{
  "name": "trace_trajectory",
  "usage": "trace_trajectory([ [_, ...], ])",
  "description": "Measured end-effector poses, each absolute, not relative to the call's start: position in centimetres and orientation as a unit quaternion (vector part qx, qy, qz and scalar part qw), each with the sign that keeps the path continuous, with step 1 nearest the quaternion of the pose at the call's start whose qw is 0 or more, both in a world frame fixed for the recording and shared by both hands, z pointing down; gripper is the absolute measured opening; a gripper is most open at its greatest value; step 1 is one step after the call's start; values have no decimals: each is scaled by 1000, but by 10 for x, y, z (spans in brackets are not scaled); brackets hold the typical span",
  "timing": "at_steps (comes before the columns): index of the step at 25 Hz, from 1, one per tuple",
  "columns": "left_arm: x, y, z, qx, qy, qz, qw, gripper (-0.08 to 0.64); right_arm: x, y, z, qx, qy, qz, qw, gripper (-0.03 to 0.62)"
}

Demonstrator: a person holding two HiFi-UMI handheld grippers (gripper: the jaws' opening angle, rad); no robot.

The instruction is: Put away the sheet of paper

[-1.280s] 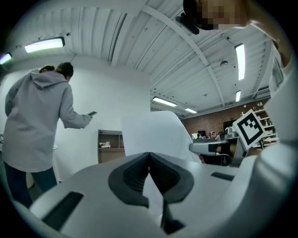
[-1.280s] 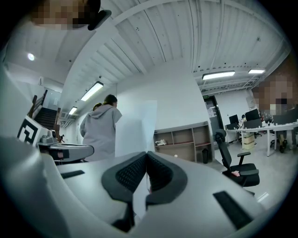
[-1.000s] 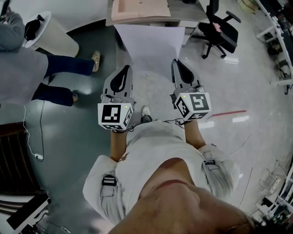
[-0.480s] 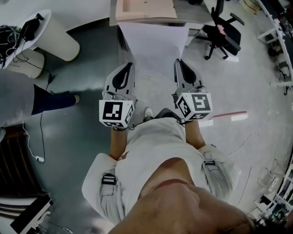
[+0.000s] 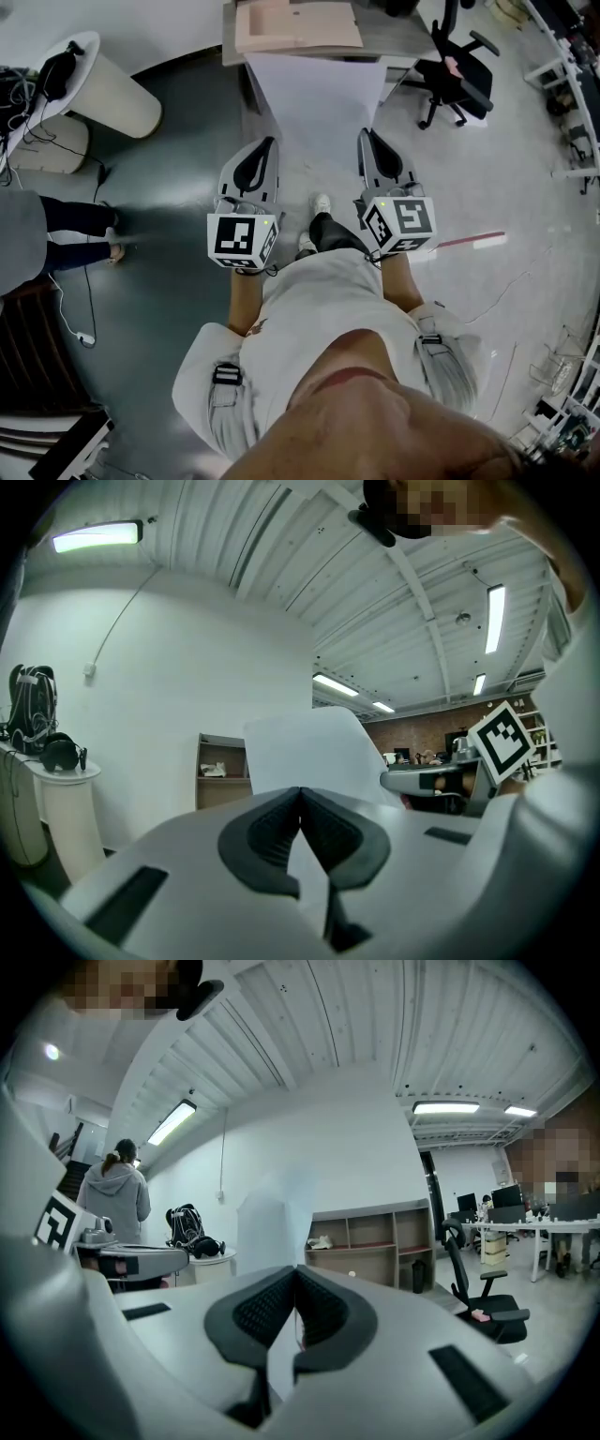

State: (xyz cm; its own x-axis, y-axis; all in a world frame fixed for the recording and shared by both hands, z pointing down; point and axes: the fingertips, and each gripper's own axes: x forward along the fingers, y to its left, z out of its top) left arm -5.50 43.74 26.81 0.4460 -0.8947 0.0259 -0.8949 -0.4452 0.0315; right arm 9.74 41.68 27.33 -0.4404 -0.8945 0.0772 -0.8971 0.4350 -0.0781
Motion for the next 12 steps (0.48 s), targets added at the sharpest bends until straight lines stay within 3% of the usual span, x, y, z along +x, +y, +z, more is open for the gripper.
trace_trajectory([
  [12, -47, 369, 269, 840, -542, 9, 18, 20, 102, 345, 272, 511, -858, 48, 8, 20],
])
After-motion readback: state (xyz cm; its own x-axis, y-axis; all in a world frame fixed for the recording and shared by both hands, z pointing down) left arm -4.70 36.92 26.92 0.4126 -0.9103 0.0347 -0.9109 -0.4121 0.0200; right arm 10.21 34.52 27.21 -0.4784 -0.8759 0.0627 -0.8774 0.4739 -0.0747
